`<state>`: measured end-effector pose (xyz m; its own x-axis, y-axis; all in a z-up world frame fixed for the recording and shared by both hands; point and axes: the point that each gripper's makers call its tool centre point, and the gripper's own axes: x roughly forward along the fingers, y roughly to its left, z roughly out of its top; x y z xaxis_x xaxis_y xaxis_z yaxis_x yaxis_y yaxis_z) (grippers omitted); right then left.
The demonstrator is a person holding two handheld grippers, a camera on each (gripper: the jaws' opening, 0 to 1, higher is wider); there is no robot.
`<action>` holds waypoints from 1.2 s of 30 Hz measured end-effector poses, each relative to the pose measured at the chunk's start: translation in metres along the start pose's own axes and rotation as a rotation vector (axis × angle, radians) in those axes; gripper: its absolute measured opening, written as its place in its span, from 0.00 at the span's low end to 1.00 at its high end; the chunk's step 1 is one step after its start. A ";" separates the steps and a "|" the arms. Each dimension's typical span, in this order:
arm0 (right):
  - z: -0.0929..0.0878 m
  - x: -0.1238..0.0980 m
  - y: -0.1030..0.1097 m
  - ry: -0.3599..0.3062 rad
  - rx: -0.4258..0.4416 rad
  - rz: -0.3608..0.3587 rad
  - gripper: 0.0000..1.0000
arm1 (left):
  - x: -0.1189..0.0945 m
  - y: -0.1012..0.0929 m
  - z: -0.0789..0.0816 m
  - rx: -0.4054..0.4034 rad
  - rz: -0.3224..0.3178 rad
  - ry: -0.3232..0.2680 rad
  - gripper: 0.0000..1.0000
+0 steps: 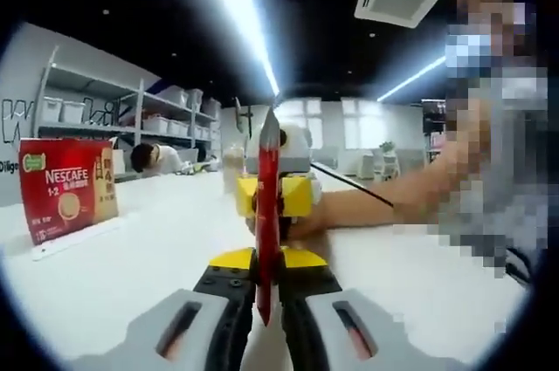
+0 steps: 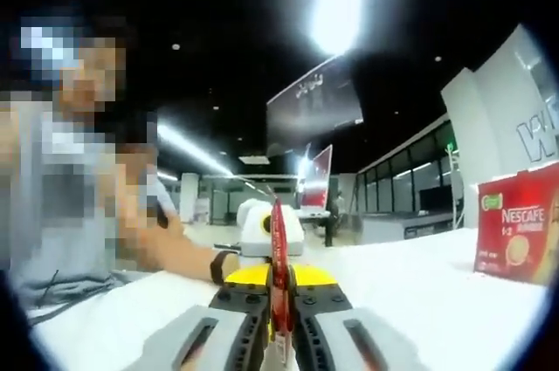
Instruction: Tear open the coffee pouch, take out the coffee, and pour the coffee from the pouch into the cup
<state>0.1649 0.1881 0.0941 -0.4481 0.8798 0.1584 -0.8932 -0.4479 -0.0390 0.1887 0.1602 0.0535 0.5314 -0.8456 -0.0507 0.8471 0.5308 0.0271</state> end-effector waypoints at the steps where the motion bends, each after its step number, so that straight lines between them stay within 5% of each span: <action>1: -0.001 0.000 0.000 0.002 -0.003 -0.001 0.08 | 0.000 -0.001 0.000 -0.006 -0.001 0.002 0.12; 9: -0.008 -0.001 -0.004 0.036 -0.022 -0.008 0.08 | 0.006 -0.002 -0.008 0.002 -0.003 0.043 0.13; 15: -0.005 0.000 -0.002 0.023 -0.016 -0.013 0.08 | -0.003 0.002 0.017 -0.121 -0.022 -0.101 0.16; 36: -0.001 -0.011 0.013 0.028 0.015 -0.023 0.08 | 0.009 0.016 0.008 -0.045 -0.060 -0.013 0.12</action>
<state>0.1579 0.1726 0.0910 -0.4289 0.8937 0.1314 -0.9026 -0.4300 -0.0212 0.2072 0.1603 0.0613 0.4800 -0.8765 -0.0380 0.8766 0.4809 -0.0201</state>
